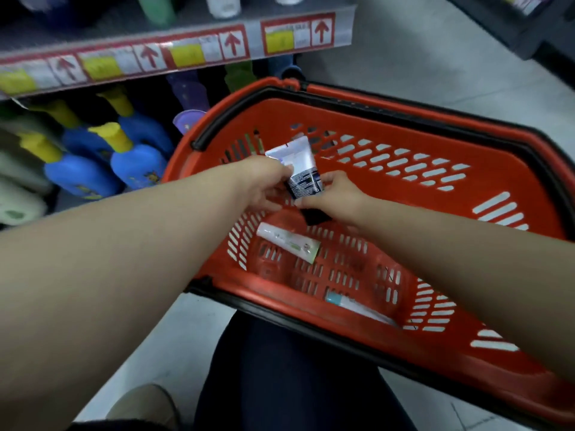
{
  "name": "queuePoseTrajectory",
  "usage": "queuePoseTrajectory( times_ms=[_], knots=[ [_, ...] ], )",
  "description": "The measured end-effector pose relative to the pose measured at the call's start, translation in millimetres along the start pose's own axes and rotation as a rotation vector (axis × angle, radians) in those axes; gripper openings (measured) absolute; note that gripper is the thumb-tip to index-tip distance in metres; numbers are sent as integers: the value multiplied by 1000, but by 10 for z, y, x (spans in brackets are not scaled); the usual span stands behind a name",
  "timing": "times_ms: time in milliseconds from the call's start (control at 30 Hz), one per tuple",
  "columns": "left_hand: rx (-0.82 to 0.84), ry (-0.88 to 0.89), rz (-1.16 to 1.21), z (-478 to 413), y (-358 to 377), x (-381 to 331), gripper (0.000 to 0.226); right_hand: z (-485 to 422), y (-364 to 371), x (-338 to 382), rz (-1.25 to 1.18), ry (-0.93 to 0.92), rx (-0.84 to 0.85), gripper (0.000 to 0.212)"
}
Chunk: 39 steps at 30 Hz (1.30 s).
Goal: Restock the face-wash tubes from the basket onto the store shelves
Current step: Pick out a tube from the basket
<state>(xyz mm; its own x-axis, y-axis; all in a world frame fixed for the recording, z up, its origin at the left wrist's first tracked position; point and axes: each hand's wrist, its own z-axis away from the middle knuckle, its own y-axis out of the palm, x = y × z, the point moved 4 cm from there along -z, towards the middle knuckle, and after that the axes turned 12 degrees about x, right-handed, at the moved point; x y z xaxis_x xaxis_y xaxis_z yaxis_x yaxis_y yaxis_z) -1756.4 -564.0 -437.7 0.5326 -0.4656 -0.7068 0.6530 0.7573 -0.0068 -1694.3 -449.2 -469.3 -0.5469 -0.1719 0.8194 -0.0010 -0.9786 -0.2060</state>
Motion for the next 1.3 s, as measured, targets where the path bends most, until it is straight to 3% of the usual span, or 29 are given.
queuePoseTrajectory(
  times_ms=[167,533,700,1000,1100,1300],
  knots=[
    [-22,138,108,280,-290,-75,11,69,95,428,-137,-88,39,14],
    [-226,466,364,1067,-936,-424,20,315,678,1480,-256,-325,133,7],
    [-244,563,311,1494,-1253,-538,9,436,981,1950,-293,-399,168,11],
    [-436,745,136,2115,-1913,-772,24,402,1525,2726,-142,-551,82,9],
    [-556,784,181,2218,-2227,-781,26,364,1703,2971,-26,-634,-2,16],
    [-636,893,147,2233,-2798,-710,26,173,2161,3335,127,-696,-35,21]
  ],
)
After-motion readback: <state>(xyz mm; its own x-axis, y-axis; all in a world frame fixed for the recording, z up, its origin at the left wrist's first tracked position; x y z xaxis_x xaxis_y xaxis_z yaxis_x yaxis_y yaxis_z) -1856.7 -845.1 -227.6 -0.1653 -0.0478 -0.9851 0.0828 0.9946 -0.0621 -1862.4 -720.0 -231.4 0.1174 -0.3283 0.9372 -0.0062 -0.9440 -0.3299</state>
